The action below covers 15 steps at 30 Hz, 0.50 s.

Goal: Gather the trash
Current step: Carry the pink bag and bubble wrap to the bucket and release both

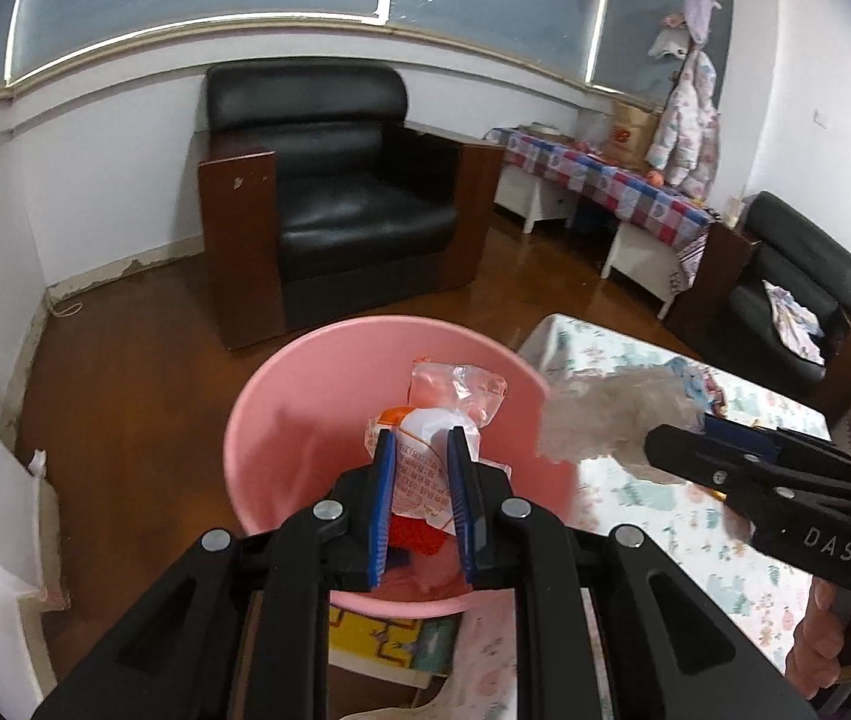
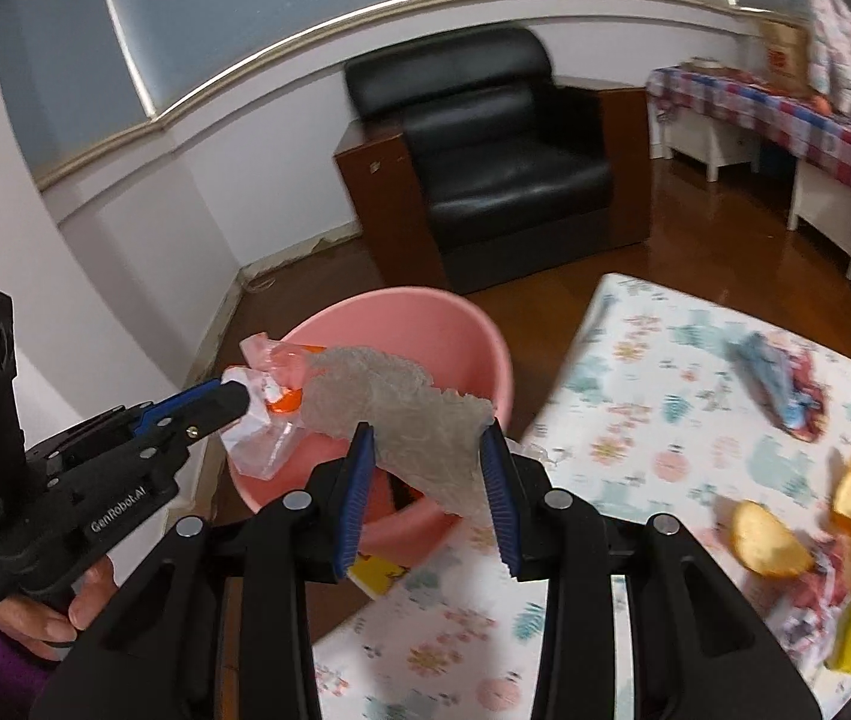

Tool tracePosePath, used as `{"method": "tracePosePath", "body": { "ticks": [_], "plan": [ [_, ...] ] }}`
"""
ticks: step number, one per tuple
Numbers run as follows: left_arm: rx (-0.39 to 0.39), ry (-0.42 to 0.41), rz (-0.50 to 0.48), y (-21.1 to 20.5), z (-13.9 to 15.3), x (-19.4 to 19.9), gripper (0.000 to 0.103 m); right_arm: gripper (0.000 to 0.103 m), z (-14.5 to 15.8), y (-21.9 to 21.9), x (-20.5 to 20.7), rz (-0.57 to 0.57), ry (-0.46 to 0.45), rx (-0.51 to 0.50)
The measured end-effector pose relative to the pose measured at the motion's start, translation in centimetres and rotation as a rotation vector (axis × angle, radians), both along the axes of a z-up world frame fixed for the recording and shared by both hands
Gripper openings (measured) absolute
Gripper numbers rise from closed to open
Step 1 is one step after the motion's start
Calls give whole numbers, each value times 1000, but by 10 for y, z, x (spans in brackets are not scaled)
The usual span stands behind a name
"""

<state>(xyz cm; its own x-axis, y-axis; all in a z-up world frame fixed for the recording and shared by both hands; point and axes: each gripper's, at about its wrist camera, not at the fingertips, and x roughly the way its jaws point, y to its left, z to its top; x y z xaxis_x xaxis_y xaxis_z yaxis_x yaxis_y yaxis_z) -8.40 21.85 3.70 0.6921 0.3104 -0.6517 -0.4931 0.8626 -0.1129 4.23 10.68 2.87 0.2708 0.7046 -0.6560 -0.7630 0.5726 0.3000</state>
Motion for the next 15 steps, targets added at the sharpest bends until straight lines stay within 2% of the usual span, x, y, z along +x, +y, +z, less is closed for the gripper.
{"method": "tracePosePath", "body": {
  "ticks": [6, 15],
  "plan": [
    [-9, 33, 28, 12, -10, 1, 17, 37, -15, 28, 1, 41, 42, -22],
    [-21, 80, 51, 21, -25, 3, 19, 39, -31, 49, -2, 63, 45, -75]
  ]
}}
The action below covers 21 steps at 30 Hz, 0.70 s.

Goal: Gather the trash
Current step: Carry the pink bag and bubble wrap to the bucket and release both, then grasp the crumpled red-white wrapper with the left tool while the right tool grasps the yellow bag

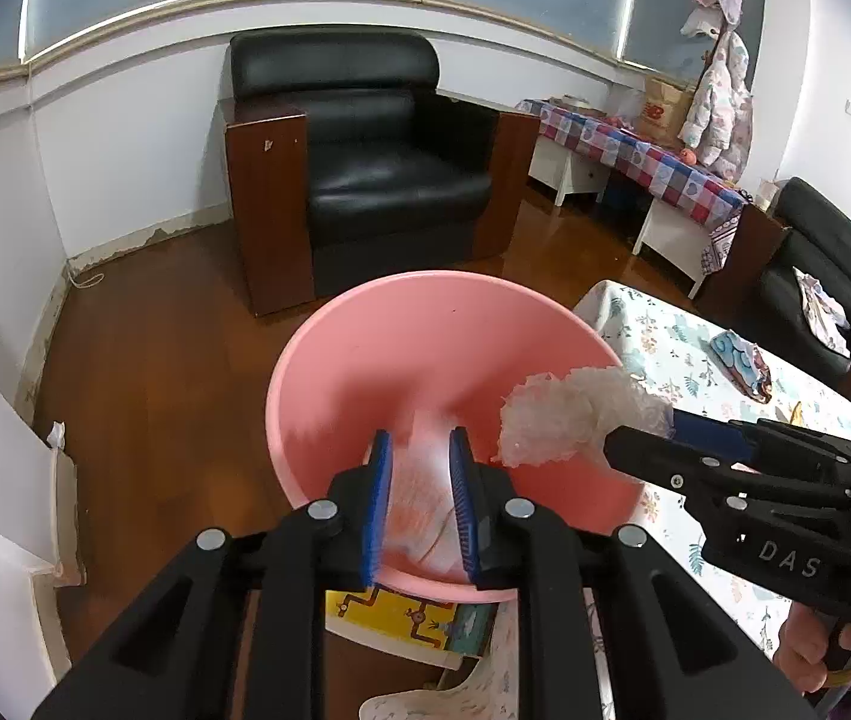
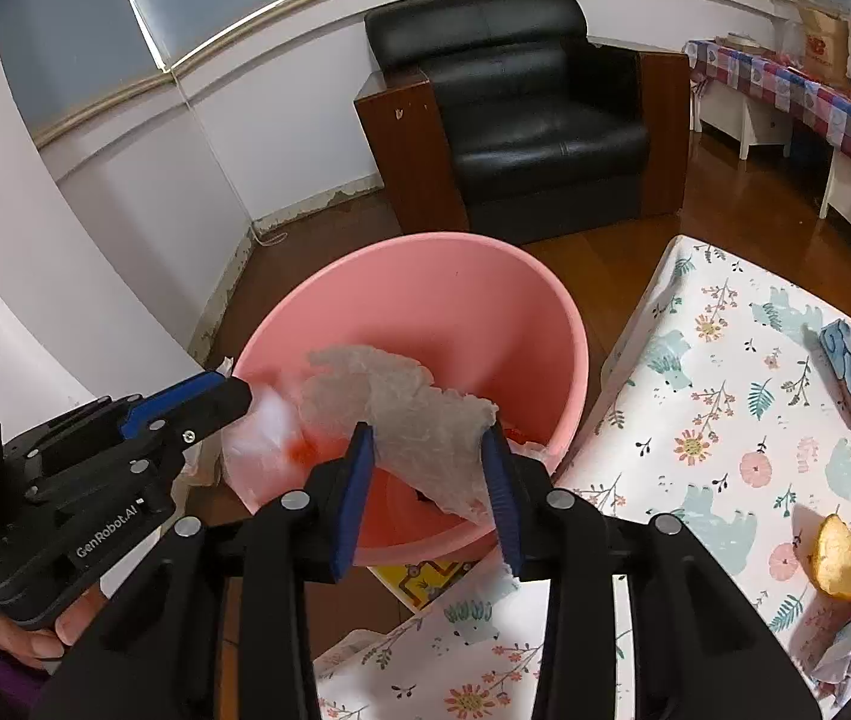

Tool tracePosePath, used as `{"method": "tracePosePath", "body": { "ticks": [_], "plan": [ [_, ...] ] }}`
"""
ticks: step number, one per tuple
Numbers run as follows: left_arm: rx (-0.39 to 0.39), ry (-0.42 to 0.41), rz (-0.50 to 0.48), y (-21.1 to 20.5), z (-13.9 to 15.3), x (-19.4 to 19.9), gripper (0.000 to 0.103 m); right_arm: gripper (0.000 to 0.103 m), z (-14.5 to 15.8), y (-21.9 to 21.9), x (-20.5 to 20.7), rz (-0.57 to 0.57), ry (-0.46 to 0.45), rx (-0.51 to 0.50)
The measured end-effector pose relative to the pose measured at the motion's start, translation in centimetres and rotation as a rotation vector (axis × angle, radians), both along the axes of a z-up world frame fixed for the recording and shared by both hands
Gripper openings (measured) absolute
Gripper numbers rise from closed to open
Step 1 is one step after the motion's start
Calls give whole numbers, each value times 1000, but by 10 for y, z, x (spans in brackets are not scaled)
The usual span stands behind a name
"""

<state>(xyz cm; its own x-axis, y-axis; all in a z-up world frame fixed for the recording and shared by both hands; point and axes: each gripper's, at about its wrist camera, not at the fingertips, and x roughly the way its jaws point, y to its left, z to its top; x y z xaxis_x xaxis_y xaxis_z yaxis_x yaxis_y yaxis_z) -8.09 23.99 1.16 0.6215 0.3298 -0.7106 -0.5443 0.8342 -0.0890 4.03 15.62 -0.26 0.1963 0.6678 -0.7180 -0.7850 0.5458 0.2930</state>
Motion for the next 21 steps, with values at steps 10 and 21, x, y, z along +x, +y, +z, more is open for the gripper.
{"method": "tracePosePath", "body": {
  "ticks": [10, 21],
  "plan": [
    [6, -8, 27, 4, 2, -1, 27, 50, 1, -2, 2, 2, 12, 32],
    [-6, -29, -17, -12, 10, 7, 32, 50, 9, -44, 2, -61, -24, 35]
  ]
}}
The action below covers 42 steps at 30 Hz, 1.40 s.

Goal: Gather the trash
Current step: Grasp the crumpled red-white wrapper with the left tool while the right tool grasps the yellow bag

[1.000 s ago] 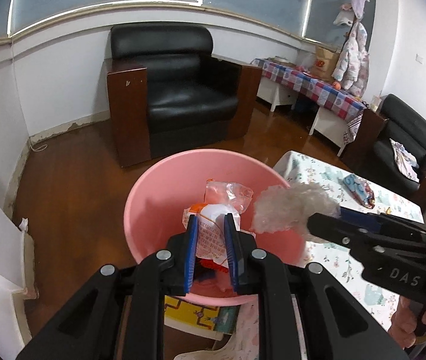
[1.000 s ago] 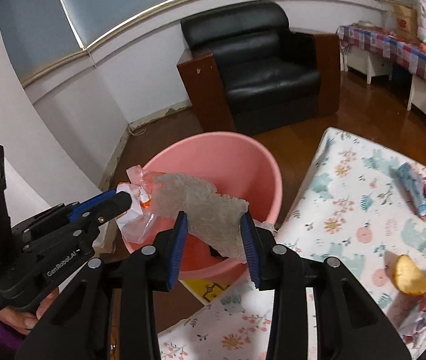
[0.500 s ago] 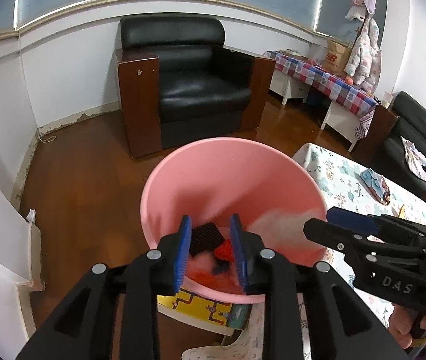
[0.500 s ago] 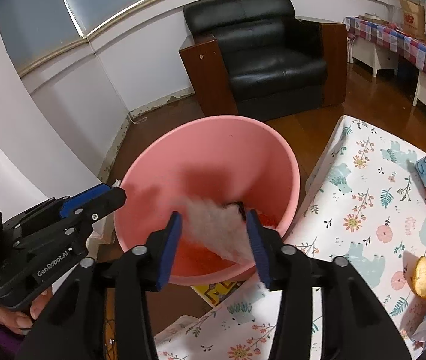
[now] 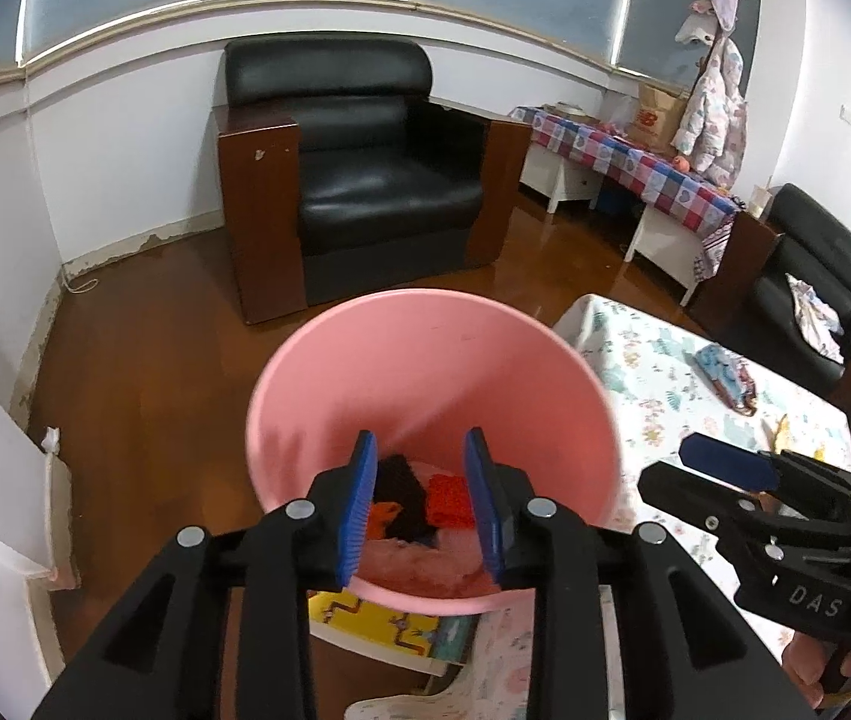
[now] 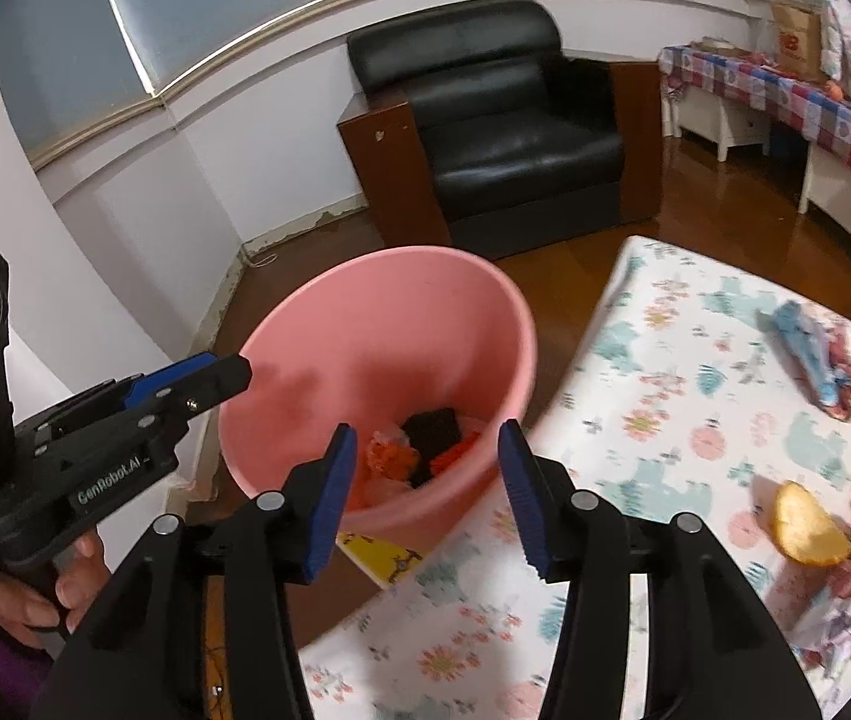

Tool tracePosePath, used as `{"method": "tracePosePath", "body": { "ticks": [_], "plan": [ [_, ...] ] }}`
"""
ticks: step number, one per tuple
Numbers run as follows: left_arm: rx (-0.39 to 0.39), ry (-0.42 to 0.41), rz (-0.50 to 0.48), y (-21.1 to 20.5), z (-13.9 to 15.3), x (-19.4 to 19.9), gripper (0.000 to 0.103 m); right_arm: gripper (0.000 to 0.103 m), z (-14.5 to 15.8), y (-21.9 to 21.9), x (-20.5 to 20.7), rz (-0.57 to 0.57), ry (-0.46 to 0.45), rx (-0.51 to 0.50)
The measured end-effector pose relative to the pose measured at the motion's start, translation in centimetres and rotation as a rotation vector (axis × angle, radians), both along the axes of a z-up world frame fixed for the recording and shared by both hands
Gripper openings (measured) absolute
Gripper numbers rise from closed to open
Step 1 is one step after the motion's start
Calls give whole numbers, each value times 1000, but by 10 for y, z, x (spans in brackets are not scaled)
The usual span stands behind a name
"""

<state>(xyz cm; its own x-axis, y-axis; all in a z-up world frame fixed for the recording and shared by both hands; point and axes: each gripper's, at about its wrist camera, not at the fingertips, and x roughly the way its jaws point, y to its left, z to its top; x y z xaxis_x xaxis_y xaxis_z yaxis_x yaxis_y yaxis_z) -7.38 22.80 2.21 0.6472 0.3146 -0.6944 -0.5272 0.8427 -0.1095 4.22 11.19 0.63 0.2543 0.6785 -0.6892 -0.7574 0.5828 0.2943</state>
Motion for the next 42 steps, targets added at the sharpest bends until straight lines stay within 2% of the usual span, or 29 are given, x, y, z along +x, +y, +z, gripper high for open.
{"method": "tracePosePath", "body": {
  "ticks": [11, 19, 26, 29, 35, 42],
  "plan": [
    [-22, -10, -161, -53, 0, 28, 35, 50, -5, -84, 6, -173, -9, -18],
    [-57, -11, -317, -100, -5, 59, 35, 50, -8, -184, 14, -411, -54, -31],
    [-149, 7, -475, -147, -17, 94, 35, 50, -24, -263, 28, -608, -24, -41],
    [-189, 23, -533, -165, -23, 109, 35, 50, -35, -284, 34, -653, 16, -32],
    [-258, 74, -619, -205, -41, 141, 35, 50, -51, -291, 41, -676, 62, -20],
    [-243, 131, -665, -237, -62, 161, 35, 50, -58, -289, 47, -660, 76, -22]
  ]
}}
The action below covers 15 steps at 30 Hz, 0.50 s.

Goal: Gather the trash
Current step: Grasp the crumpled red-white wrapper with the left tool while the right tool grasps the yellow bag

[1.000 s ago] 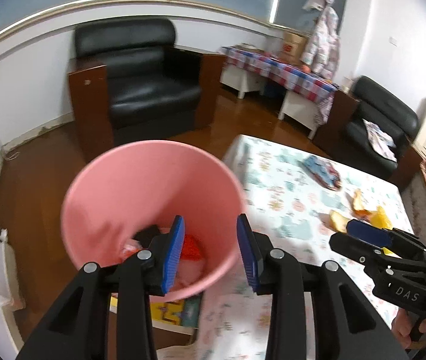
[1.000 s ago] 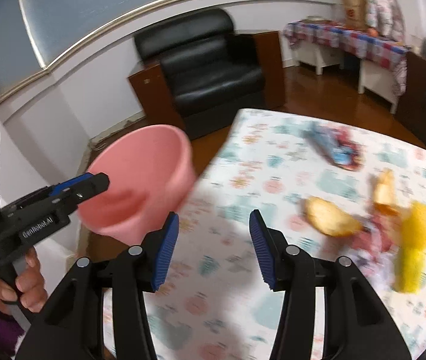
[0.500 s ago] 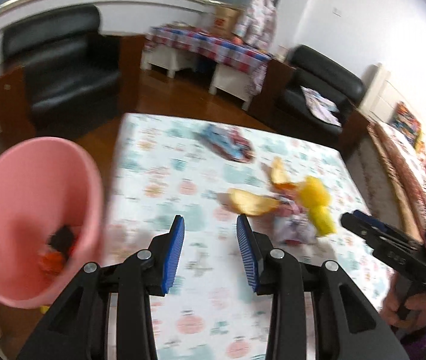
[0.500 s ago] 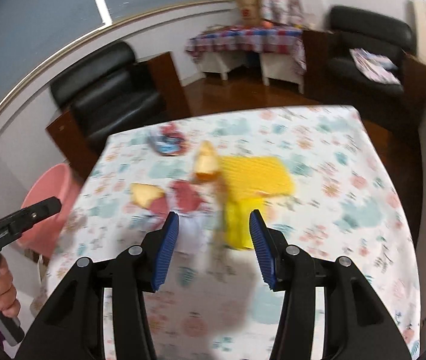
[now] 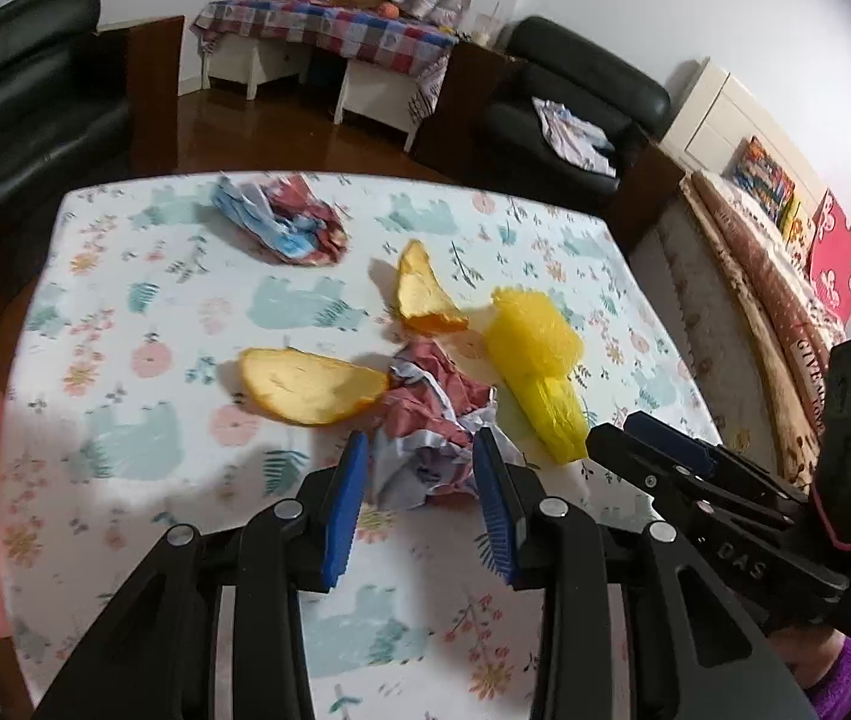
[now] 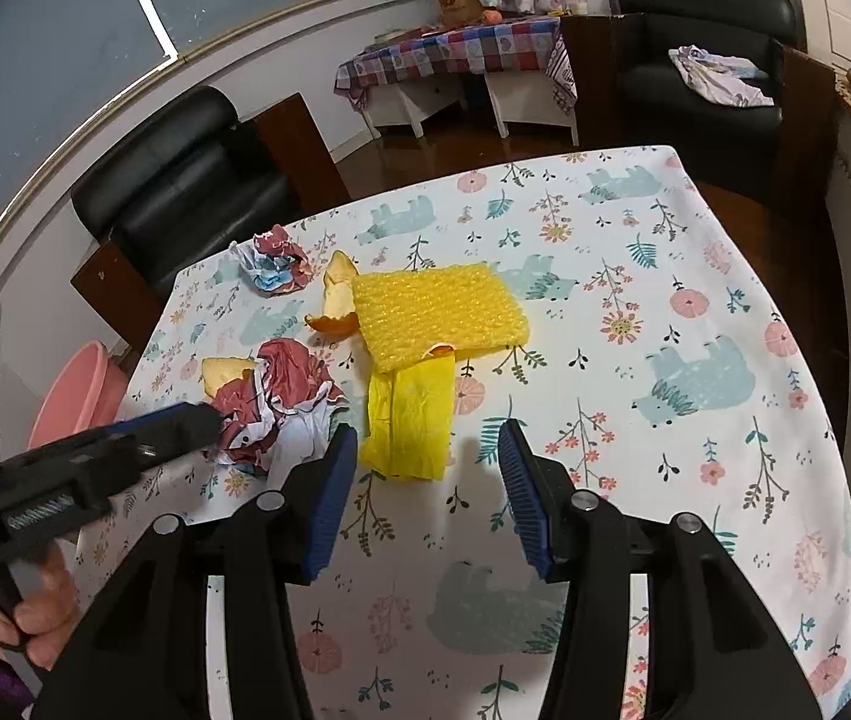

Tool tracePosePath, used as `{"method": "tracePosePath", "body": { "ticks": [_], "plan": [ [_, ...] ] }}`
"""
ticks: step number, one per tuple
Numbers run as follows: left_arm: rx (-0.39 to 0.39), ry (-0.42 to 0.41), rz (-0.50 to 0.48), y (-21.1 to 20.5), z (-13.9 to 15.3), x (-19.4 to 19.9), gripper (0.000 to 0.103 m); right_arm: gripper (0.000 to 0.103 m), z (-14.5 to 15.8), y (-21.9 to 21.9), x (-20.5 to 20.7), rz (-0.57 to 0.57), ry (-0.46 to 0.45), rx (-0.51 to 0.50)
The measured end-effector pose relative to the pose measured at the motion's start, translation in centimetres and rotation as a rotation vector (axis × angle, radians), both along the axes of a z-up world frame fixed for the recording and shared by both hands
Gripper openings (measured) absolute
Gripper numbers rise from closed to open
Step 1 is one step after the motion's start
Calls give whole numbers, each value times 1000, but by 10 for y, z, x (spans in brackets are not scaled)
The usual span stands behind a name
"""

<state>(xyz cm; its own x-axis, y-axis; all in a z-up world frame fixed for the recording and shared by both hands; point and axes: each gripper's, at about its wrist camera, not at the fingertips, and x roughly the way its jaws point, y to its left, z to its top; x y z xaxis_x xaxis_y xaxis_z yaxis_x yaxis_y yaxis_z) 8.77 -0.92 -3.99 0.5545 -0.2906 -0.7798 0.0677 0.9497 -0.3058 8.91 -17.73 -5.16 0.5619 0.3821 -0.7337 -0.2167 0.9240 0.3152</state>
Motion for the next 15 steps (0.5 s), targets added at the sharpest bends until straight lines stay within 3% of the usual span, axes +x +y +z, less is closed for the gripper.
{"method": "tracePosePath", "body": {
  "ticks": [6, 10, 15],
  "plan": [
    [31, 8, 3, -14, -13, 5, 34, 50, -2, 7, 5, 9, 6, -7],
    [75, -26, -29, -22, -9, -3, 20, 50, -6, 13, 9, 6, 17, -14],
    [58, -49, -37, -15, 2, -18, 17, 50, -13, 15, 15, -16, 41, -12]
  ]
}}
